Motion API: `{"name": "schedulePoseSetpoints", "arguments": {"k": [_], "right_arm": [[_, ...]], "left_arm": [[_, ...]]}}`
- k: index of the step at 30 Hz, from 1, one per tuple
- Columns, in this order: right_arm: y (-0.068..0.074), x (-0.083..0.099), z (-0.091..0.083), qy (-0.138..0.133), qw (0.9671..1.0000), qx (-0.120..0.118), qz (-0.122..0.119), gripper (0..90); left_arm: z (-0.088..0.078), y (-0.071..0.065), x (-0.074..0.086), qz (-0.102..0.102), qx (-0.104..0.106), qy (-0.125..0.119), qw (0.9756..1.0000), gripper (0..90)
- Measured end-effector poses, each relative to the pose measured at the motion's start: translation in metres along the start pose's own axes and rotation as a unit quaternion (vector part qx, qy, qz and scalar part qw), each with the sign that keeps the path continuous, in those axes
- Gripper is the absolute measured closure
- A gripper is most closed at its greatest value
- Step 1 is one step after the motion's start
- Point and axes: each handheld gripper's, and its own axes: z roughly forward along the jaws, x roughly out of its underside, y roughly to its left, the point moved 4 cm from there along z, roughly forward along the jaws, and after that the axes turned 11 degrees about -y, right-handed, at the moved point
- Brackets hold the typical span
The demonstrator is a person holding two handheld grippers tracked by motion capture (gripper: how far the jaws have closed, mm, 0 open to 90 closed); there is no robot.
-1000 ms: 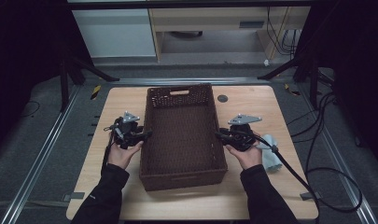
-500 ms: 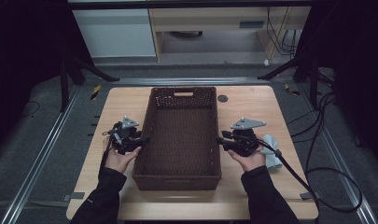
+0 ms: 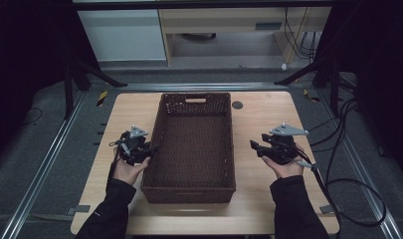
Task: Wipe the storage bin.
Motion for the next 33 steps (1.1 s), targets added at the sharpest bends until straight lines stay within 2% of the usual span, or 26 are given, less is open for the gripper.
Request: {"name": "schedulePoseSetpoints", "arguments": {"k": [8,16,20,27,33], "right_arm": [[-0.018,0.013,-0.007,0.018,0.9994,0.027,0.007,42.2],[-0.031,0.022,-0.016,0.023,0.9985,0.049,0.012,39.2],[-0.039,0.026,-0.021,0.020,0.9980,0.056,0.022,38.2],[-0.053,0.034,-0.033,0.020,0.9960,0.080,0.034,37.8],[-0.067,0.048,-0.044,0.031,0.9932,0.104,0.042,38.4]], "left_arm": [[-0.003,0.007,0.000,0.002,0.002,0.008,1.0000,70.9],[-0.006,0.011,0.002,0.009,0.000,0.014,0.9999,71.4],[-0.006,0.011,0.002,0.011,-0.001,0.014,0.9998,71.4],[-0.006,0.011,0.002,0.010,0.002,0.013,0.9999,71.4],[-0.005,0.014,0.001,0.010,0.006,0.013,0.9999,71.2]]}}
